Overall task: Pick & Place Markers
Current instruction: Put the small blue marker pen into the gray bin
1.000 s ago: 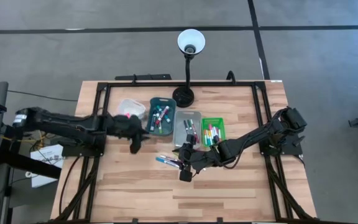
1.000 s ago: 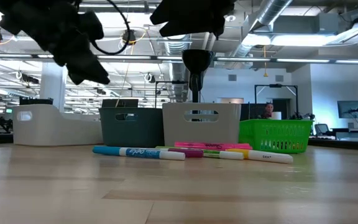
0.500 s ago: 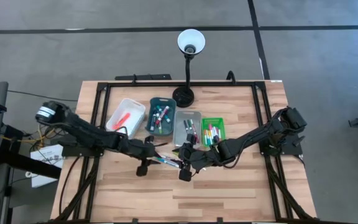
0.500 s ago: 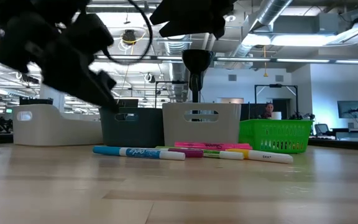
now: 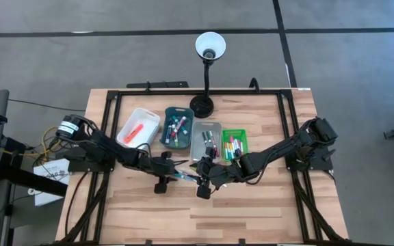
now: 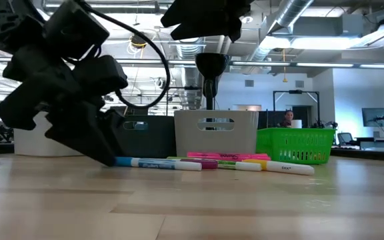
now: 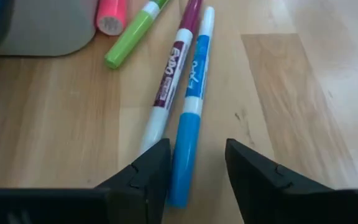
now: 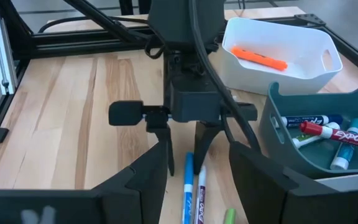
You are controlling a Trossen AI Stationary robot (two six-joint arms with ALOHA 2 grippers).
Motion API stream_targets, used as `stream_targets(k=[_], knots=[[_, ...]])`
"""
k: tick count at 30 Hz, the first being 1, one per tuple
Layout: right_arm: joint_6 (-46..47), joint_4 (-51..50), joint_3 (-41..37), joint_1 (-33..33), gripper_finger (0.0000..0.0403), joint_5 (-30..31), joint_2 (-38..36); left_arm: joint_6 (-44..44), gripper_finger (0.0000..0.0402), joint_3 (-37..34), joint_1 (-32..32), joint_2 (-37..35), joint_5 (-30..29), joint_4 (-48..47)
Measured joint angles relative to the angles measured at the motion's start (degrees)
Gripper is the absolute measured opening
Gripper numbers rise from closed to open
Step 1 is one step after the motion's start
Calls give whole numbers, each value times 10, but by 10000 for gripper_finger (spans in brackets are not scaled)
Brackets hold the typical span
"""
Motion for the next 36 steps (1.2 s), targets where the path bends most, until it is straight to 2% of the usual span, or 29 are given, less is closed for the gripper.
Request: stream_targets(k=[8,11,16,20,25,30,36], knots=[[0,0,0,0,160,-1,0,1,132,1,2,12,-3,8],[0,0,0,0,163,-8,0,1,100,1,3,12,-5,8],[0,-1,0,0,179,-56,0,-1,27,1,3,8,-6,6],[0,-33,0,1,199,-60,0,-2,28,-2,-5,-18,7,-8],[7,-112,-1,-2,213,-60,0,2,33,-1,-27,-86,-2,-1],[31,-115,-14,-15,214,-68,0,32,31,-1,-28,-149,-19,1],[46,-103,-15,-24,211,-89,-1,35,34,-1,-25,-167,-20,-1]])
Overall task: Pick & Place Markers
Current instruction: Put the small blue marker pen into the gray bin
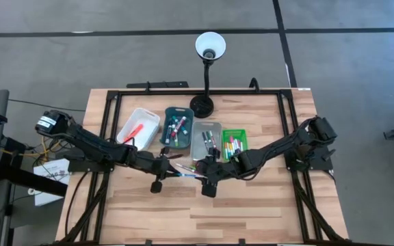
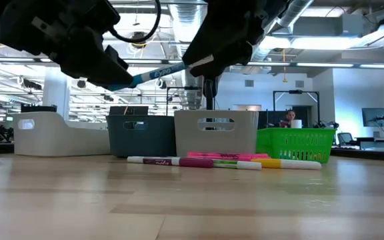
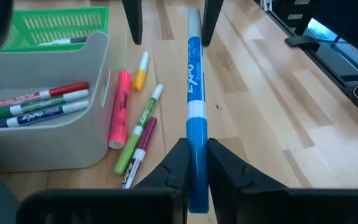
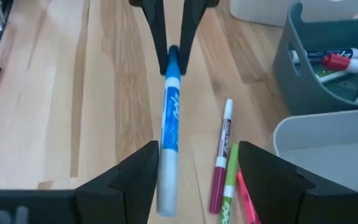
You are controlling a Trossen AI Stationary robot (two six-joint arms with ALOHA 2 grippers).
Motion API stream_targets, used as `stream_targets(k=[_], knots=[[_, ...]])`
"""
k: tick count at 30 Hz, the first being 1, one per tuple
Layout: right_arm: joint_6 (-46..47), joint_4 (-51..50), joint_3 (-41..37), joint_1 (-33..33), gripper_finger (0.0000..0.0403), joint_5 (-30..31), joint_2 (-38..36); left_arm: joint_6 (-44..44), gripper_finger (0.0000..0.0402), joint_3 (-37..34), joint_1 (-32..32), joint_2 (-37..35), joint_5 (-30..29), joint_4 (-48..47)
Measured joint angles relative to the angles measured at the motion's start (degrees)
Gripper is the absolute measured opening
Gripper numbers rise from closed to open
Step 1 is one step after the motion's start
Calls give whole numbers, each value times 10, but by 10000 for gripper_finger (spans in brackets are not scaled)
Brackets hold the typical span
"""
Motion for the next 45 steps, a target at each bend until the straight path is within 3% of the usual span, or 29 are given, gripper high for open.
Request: stream_targets(k=[7,20,31,38,42,45], knots=[[-1,1,0,-4,175,0,0,0,36,0,0,0,-14,0],[-2,0,0,-15,20,-32,0,2,41,0,11,0,-33,1],[23,-3,0,-22,43,-28,0,0,72,1,22,0,-42,11],[62,-38,0,-36,18,-22,1,24,85,1,22,0,-116,12],[99,-73,0,-40,32,13,1,26,87,1,22,0,-132,12],[134,-109,0,-45,31,77,1,26,87,1,22,0,-131,12]])
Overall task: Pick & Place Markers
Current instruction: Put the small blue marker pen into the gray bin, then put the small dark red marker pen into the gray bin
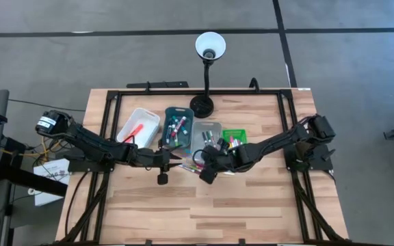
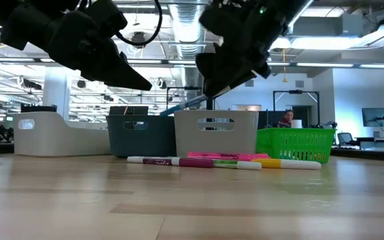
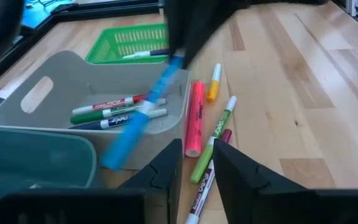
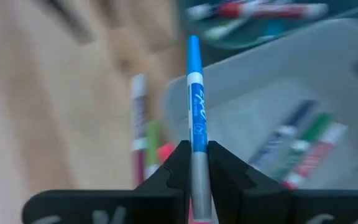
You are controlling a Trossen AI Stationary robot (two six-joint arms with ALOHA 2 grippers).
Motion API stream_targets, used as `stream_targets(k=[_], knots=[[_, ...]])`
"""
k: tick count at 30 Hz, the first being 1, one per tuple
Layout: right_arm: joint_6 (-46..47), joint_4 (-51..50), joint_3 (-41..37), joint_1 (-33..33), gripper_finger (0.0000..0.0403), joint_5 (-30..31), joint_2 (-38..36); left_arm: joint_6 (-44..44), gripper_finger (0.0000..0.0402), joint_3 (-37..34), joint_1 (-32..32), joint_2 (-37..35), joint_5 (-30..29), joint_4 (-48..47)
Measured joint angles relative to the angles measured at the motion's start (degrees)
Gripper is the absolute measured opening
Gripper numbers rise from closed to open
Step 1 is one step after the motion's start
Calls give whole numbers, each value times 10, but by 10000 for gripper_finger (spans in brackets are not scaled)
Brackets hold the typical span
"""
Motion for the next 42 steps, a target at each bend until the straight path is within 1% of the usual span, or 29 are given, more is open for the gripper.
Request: stream_targets(k=[3,8,11,14,18,21,24,26,30,32,34,36,42], knots=[[24,-12,0,-7,21,58,0,0,87,0,0,0,0,0],[42,-14,0,-17,25,94,0,0,87,0,0,0,0,0],[73,-45,0,-21,32,113,0,0,87,0,0,0,0,0],[114,-85,0,-24,28,122,0,0,87,0,0,0,0,0],[187,-127,0,-34,21,119,0,0,87,0,0,0,0,0],[218,-132,-4,-41,33,117,0,0,87,0,0,0,0,2],[221,-133,-7,-45,47,96,0,-2,87,0,0,0,0,3],[221,-132,-7,-48,48,79,1,-2,87,0,0,0,0,5],[221,-127,-7,-48,35,55,12,-2,87,0,0,0,0,7],[220,-111,-5,-52,30,25,24,-10,87,0,0,0,0,8],[206,-125,-8,-56,31,13,31,-19,87,0,0,0,1,8],[196,-97,-5,-59,42,13,39,-21,87,0,0,0,7,4],[190,-99,-6,-66,100,15,37,-33,87,0,-4,14,72,2]])
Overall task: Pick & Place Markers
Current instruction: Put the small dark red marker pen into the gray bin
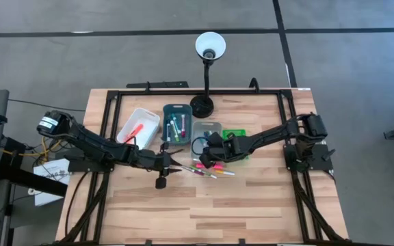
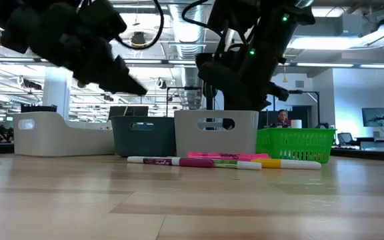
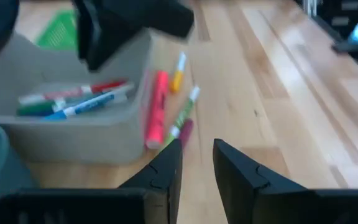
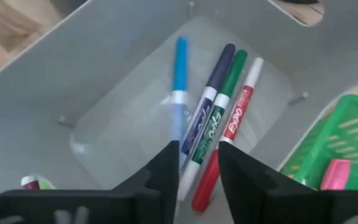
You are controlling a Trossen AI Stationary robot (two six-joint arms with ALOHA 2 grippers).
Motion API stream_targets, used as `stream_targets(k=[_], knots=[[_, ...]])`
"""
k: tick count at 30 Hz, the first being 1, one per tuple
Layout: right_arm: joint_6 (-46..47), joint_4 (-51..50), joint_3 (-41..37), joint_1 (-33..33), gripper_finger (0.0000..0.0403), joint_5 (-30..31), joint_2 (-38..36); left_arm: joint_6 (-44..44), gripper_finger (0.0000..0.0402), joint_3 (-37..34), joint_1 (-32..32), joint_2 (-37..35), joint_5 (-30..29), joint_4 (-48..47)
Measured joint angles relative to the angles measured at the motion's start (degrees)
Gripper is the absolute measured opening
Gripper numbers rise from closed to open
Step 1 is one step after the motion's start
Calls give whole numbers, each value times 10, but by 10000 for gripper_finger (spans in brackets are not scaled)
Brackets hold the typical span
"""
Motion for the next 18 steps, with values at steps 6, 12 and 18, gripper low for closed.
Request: stream_targets(k=[6,12,18], knots=[[-20,5,0,1,145,-1,-4,1,90,-1,-5,58,14,3],[-21,6,0,1,167,-2,-4,3,115,-1,4,126,14,42],[-21,12,0,3,171,-8,-4,3,146,0,29,160,10,55]])
